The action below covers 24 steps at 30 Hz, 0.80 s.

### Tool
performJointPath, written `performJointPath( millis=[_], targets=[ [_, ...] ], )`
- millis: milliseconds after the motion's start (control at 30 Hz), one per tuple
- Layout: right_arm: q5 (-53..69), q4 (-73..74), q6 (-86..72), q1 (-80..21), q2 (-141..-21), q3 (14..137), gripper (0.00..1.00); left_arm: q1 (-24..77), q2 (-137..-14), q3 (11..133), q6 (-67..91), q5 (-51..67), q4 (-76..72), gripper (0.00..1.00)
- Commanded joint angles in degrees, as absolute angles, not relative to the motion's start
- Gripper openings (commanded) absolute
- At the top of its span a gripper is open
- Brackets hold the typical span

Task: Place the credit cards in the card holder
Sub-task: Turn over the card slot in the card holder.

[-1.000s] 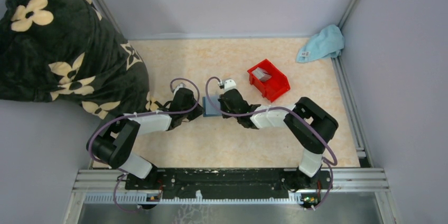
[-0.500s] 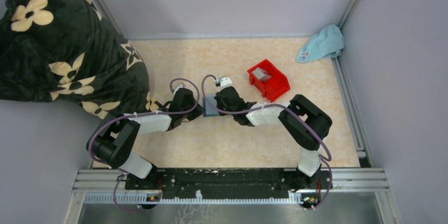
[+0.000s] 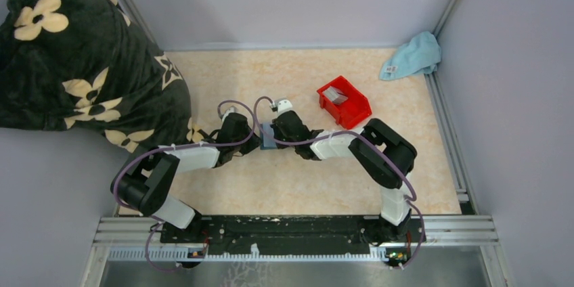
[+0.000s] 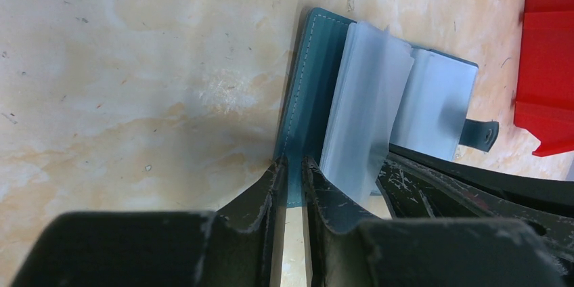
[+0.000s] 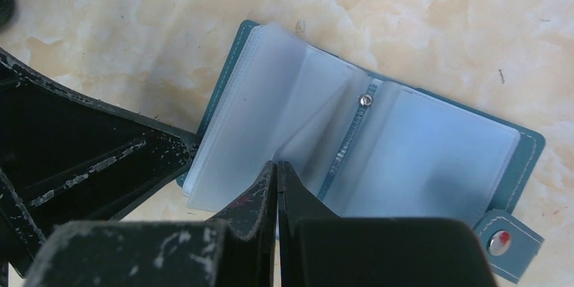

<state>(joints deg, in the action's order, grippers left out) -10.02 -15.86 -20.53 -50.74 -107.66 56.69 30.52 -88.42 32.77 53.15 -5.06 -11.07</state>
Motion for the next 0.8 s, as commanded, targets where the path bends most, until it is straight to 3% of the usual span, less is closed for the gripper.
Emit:
performJointPath(
  millis=[0,767],
  targets=[
    [-9.0,-17.8,-19.9,-52.0,-108.3,59.9,0.00,30.8,-94.0,28.5,51.5,-6.0,1.7,0.22],
    [-9.6,-16.5,-19.8,-53.7,-111.6,61.4,0.00,30.8,-91.9,30.5,50.5,-7.6,5.5,0.24]
  ],
)
